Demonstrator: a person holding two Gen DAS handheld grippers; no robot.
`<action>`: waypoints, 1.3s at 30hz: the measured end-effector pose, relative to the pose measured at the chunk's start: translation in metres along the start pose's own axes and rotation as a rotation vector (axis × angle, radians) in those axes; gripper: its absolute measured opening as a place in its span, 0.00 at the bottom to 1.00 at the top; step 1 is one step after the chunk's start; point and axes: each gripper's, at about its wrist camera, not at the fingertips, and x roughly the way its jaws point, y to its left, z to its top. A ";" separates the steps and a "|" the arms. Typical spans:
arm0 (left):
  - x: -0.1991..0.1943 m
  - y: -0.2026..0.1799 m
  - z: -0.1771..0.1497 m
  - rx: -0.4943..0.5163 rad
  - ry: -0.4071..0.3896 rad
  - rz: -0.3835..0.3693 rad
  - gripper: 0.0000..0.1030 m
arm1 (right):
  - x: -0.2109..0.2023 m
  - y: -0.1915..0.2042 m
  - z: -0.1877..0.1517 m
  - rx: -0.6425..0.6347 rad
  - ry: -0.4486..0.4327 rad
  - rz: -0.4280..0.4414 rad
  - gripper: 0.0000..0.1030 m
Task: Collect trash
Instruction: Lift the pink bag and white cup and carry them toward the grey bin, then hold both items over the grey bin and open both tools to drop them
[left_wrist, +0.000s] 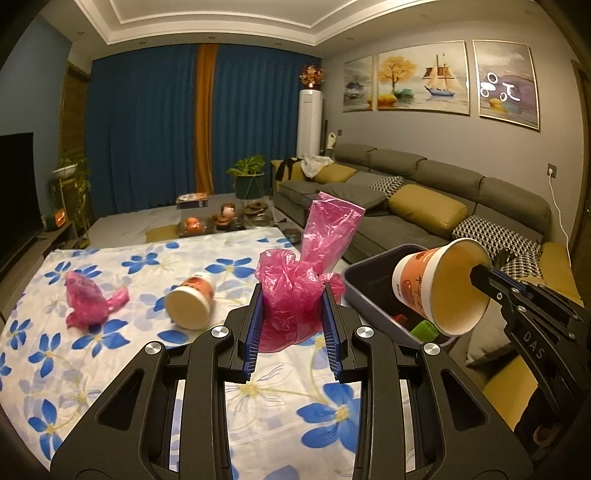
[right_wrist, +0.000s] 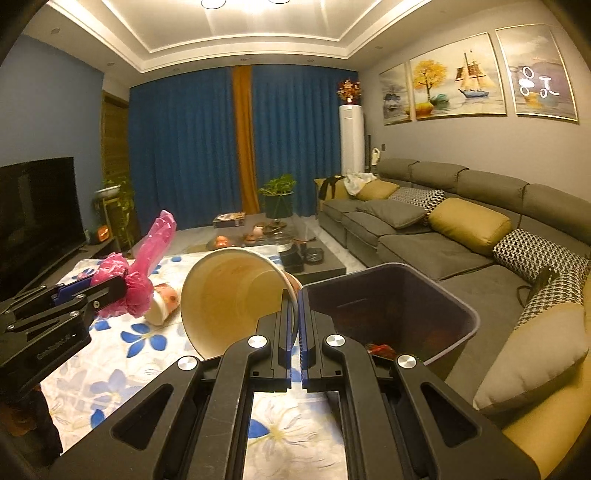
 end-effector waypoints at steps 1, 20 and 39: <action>0.002 -0.004 0.001 0.005 0.000 -0.004 0.28 | 0.001 -0.005 0.002 0.004 0.000 -0.006 0.04; 0.039 -0.057 0.015 0.062 -0.009 -0.098 0.28 | 0.020 -0.064 0.011 0.066 -0.007 -0.131 0.04; 0.084 -0.097 0.023 0.097 0.004 -0.172 0.28 | 0.042 -0.101 0.013 0.108 0.000 -0.201 0.04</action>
